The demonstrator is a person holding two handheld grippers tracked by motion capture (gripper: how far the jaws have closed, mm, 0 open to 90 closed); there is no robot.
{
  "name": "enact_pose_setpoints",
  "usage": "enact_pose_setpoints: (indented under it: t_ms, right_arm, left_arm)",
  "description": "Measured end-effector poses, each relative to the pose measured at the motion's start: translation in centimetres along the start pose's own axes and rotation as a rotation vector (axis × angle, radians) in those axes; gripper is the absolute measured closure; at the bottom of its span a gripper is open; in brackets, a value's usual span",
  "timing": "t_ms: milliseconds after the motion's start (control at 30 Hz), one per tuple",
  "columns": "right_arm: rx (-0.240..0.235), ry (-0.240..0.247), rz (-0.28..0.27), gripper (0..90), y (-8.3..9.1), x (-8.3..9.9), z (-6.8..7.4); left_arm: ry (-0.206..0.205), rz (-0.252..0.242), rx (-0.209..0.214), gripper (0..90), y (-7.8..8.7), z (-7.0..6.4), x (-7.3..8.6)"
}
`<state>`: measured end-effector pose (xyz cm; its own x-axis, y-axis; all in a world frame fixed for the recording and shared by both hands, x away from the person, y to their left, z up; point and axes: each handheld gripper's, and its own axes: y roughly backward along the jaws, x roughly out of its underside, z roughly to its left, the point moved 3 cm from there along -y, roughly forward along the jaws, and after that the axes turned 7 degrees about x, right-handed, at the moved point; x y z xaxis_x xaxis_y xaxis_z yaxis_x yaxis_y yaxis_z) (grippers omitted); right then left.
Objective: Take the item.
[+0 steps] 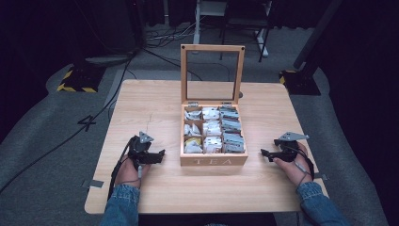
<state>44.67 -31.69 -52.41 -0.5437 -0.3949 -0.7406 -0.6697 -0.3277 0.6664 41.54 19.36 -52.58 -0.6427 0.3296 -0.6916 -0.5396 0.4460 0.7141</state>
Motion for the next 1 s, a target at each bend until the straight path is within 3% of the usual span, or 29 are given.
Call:
enact_pose_setpoints:
  t_ms: [700, 833, 900, 933, 1000]
  right_arm:
    - [0.001, -0.001, -0.001, 19.4, -0.12, -0.13, 0.03]
    - [-0.003, -0.01, -0.02, 33.8, 0.14, -0.05, -0.1]
    - [-0.019, -0.048, -0.027, 39.4, 0.32, -0.04, -0.11]
    - [-0.031, -0.075, -0.03, 39.6, 0.45, -0.12, -0.09]
    - [-0.033, -0.079, -0.045, 39.6, 0.84, -0.58, 0.01]
  left_arm:
    - [0.0, 0.0, 0.0, 14.4, 0.0, 0.01, 0.0]
    - [-0.001, 0.0, 0.0, 14.4, 0.0, 0.01, -0.01]
    - [0.0, 0.0, 0.0, 14.4, 0.0, 0.0, -0.01]
    - [0.0, 0.0, -0.001, 14.4, 0.0, 0.0, 0.0]
    - [0.003, 0.0, -0.003, 14.4, 0.0, -0.03, 0.01]
